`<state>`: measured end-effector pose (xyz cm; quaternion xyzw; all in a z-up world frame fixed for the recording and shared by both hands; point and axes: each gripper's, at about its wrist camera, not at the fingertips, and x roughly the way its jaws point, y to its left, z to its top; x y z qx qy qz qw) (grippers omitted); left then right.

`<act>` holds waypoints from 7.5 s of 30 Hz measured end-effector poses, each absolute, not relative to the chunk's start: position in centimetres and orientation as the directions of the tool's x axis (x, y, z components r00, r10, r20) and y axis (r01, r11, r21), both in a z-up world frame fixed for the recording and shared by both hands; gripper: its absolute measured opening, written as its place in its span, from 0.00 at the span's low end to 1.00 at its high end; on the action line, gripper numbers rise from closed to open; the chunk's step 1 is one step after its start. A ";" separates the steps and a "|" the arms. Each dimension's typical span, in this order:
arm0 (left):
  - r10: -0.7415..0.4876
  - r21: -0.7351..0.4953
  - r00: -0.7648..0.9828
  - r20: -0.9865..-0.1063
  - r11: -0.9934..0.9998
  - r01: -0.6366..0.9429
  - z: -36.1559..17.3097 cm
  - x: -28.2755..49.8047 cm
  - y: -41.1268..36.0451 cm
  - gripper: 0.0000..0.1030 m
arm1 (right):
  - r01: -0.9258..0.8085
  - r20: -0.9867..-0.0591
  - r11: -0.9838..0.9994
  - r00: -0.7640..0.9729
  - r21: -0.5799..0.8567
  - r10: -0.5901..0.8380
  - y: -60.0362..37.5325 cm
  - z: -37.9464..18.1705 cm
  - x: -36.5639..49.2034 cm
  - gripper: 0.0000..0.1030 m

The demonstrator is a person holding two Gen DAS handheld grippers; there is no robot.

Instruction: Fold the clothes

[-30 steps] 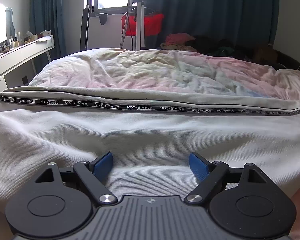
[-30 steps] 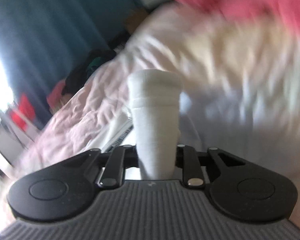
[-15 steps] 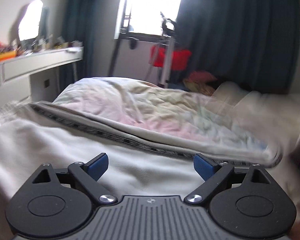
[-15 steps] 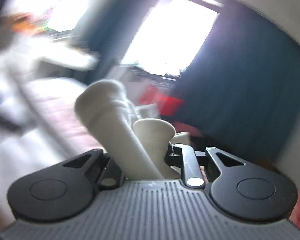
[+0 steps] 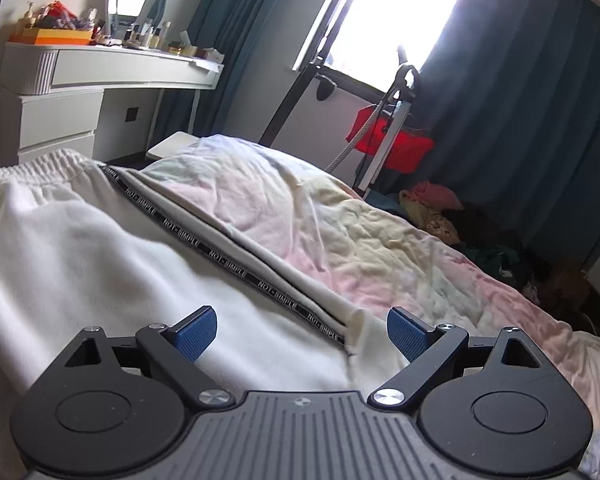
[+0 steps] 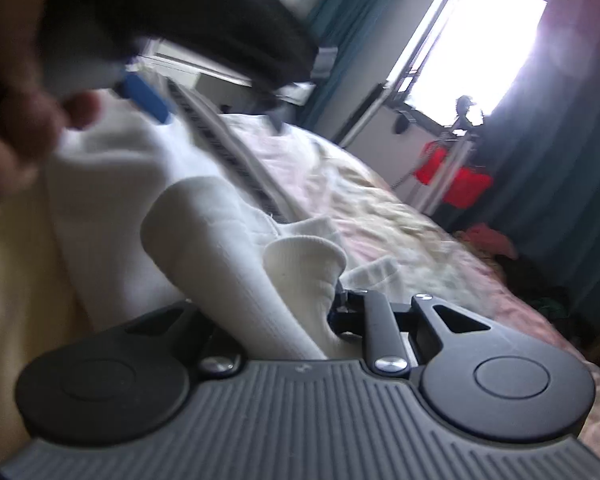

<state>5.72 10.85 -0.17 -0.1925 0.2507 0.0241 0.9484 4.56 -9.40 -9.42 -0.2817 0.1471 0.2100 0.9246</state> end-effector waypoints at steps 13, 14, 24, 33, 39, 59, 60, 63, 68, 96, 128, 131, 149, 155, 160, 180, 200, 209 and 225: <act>-0.099 -0.347 0.881 -0.462 0.935 -0.077 0.6 5.3 11.3 0.91 | -0.660 -0.657 0.745 0.605 -0.097 0.451 -11.7 -6.9 3.2 0.87; -0.101 -0.343 0.881 -0.462 0.937 -0.072 0.6 5.4 11.1 0.91 | -0.668 -0.669 0.743 0.562 -0.019 0.488 -12.3 -6.6 2.9 0.87; -0.266 -0.422 0.821 -0.505 0.906 0.034 -1.2 6.5 10.5 0.90 | -0.263 -0.628 0.919 0.672 0.294 0.393 -21.1 -1.8 10.3 0.86; -0.371 -0.355 0.801 -0.470 0.910 0.214 -1.8 5.9 7.6 0.90 | -0.166 -0.613 0.888 0.669 0.428 0.420 -17.4 -6.0 19.4 0.62; -0.475 -0.317 0.775 -0.416 0.875 0.366 -2.7 6.1 5.5 0.90 | -0.229 -0.597 0.886 0.667 0.404 0.445 -16.9 -8.4 19.8 0.07; -0.534 -0.432 0.618 -0.576 0.841 0.325 -6.2 8.1 4.3 0.26 | -0.331 -0.380 0.782 0.732 0.528 0.566 -21.3 -2.6 16.7 0.07; -0.533 -0.453 0.614 -0.582 0.840 0.300 -6.2 7.9 4.7 0.18 | -0.333 -0.387 0.786 0.729 0.521 0.565 -20.8 -2.8 16.8 0.07; -0.550 -0.524 0.608 -0.572 0.816 0.246 -5.8 6.8 5.7 0.10 | -0.350 -0.418 0.799 0.709 0.490 0.567 -18.6 -3.5 17.2 0.07; -0.499 -0.512 0.652 -0.571 0.837 0.192 -4.7 5.0 6.7 0.09 | -0.377 -0.505 0.840 0.675 0.391 0.538 -14.7 -5.4 17.8 0.07; -0.268 -0.082 0.834 -0.483 0.962 0.262 1.0 -2.4 4.7 0.86 | -0.130 -0.427 0.944 0.867 0.304 0.257 -21.5 2.7 3.1 0.84; -0.099 -0.658 0.720 -0.687 0.505 -0.559 -4.3 1.3 32.8 0.86 | -0.067 -0.411 0.959 0.893 0.275 0.181 -23.0 0.2 -4.7 0.84; -0.031 -0.631 0.727 -0.686 0.523 -0.573 -4.5 2.9 33.6 0.77 | -0.060 -0.436 0.969 0.885 0.241 0.164 -22.2 -0.7 -3.8 0.84; 0.167 -0.440 0.953 -0.251 0.857 -0.266 10.4 0.9 17.7 0.17 | 0.073 -0.507 0.944 0.855 0.322 0.107 -22.8 -4.1 -0.9 0.84; 0.119 -0.327 0.989 -0.093 0.934 -0.143 14.1 1.3 3.7 0.17 | 0.102 -0.361 0.927 0.932 0.362 0.039 -27.4 0.2 -3.8 0.84; 0.051 -0.216 0.999 -0.007 0.975 -0.051 11.4 1.6 -8.5 0.16 | 0.229 -0.298 0.909 0.946 0.349 -0.124 -32.4 1.6 -5.8 0.84; -0.426 0.188 0.745 -0.514 0.791 0.582 -4.5 1.1 -19.3 0.94 | 0.091 -0.327 0.623 0.904 0.777 0.277 -40.2 -4.2 -2.6 0.85; -0.202 -0.026 0.810 -0.550 0.974 0.225 -1.7 5.8 -1.5 0.95 | 0.039 -0.645 0.885 0.699 0.465 0.309 -32.3 -4.3 13.9 0.84; -0.182 -0.006 0.799 -0.573 0.976 0.218 -4.0 4.7 -1.5 0.97 | -0.095 -0.508 0.809 0.734 0.581 0.451 -32.3 -3.0 14.2 0.50; -0.202 -0.057 0.778 -0.595 0.976 0.210 -4.2 4.4 -0.4 0.97 | 0.064 -0.613 0.819 0.697 0.570 0.372 -36.8 -6.9 17.0 0.69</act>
